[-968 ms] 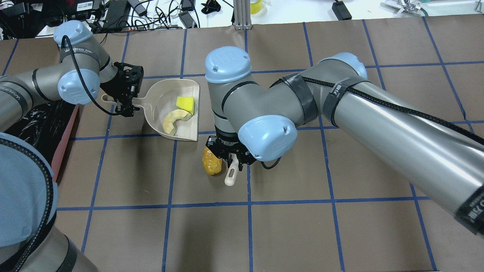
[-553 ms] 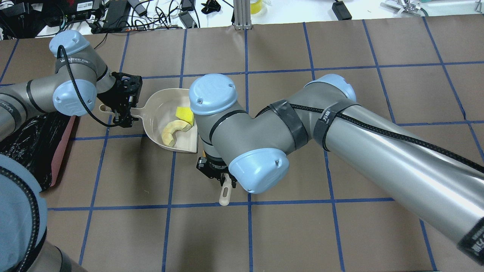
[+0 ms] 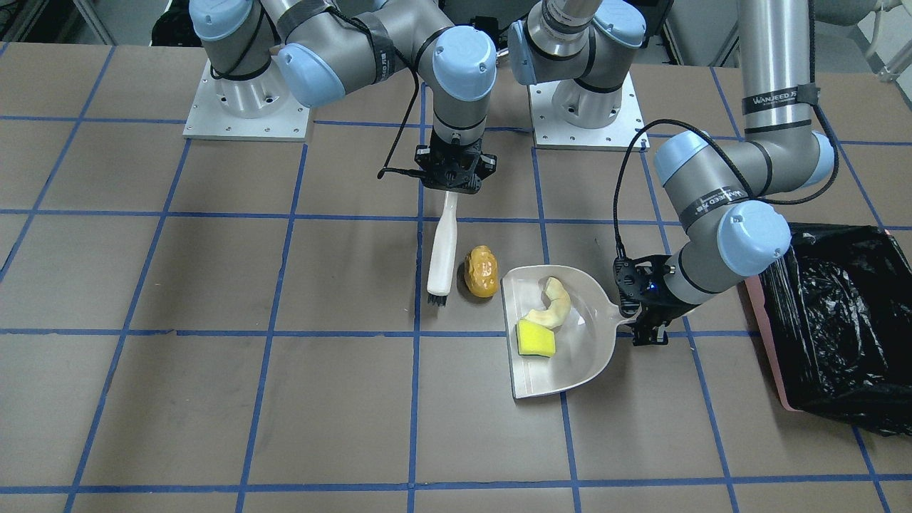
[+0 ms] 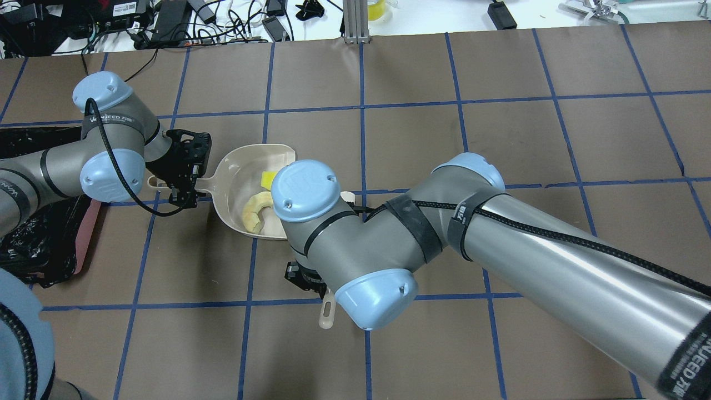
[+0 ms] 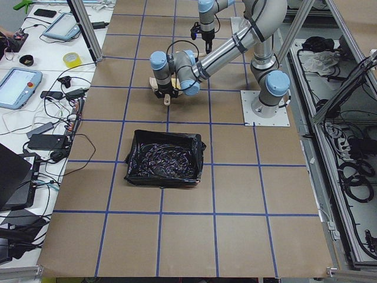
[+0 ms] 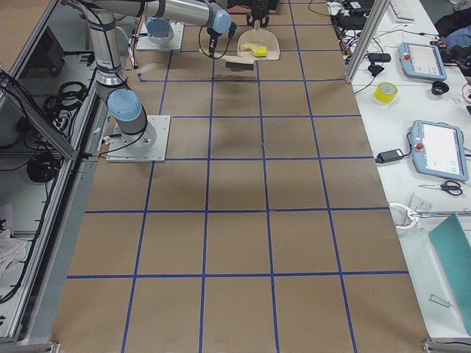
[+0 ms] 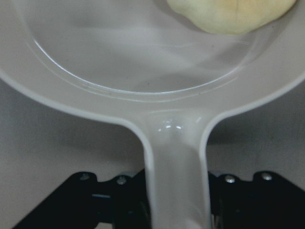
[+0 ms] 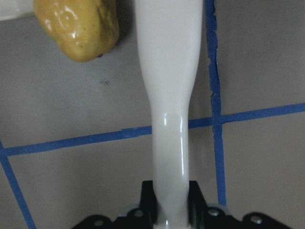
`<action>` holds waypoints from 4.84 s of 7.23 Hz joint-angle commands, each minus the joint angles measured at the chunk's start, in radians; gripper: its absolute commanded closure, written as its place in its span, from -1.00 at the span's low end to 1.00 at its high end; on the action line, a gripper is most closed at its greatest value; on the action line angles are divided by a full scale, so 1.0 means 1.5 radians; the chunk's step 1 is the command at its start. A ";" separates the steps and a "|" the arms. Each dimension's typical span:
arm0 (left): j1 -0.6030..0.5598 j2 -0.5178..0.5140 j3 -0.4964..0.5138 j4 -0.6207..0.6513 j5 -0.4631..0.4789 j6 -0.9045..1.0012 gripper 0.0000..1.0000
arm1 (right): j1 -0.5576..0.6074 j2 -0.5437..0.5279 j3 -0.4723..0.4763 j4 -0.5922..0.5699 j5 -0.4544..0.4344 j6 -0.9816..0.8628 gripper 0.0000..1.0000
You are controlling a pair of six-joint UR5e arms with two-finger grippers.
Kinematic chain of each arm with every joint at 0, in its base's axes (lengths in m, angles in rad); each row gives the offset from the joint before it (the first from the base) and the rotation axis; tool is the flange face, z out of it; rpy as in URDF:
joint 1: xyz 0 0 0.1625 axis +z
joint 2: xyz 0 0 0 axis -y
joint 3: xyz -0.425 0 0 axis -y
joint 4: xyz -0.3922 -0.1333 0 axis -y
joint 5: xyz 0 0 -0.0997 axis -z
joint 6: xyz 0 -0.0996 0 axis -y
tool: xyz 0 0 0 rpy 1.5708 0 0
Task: Sweep and dump trash into bin
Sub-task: 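Sweep the yellow potato into the dustpan with the brush in the right gripper, then carry the dustpan over the bin with the left gripper while the right returns the brush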
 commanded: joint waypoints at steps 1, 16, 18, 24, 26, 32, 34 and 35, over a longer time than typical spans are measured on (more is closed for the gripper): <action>0.000 0.012 -0.020 0.004 0.000 -0.003 1.00 | 0.025 0.011 0.003 -0.040 0.005 0.035 1.00; 0.100 0.024 -0.024 -0.013 -0.113 0.062 1.00 | -0.028 0.076 -0.198 0.078 -0.051 0.066 1.00; 0.127 0.030 -0.017 -0.049 -0.163 0.065 1.00 | -0.146 0.033 -0.194 0.119 -0.051 -0.095 1.00; 0.274 0.076 0.180 -0.390 -0.223 0.164 1.00 | -0.558 0.024 -0.180 0.161 -0.062 -0.595 1.00; 0.359 0.077 0.215 -0.452 -0.228 0.220 1.00 | -0.622 0.052 -0.167 0.120 -0.114 -0.683 1.00; 0.553 -0.023 0.429 -0.554 -0.104 0.214 1.00 | -0.657 0.101 -0.152 0.063 -0.117 -0.749 1.00; 0.576 -0.056 0.461 -0.496 -0.046 0.209 1.00 | -0.658 0.110 -0.151 0.063 -0.131 -0.749 1.00; 0.585 -0.060 0.470 -0.491 -0.027 0.155 1.00 | -0.658 0.110 -0.146 0.061 -0.131 -0.749 1.00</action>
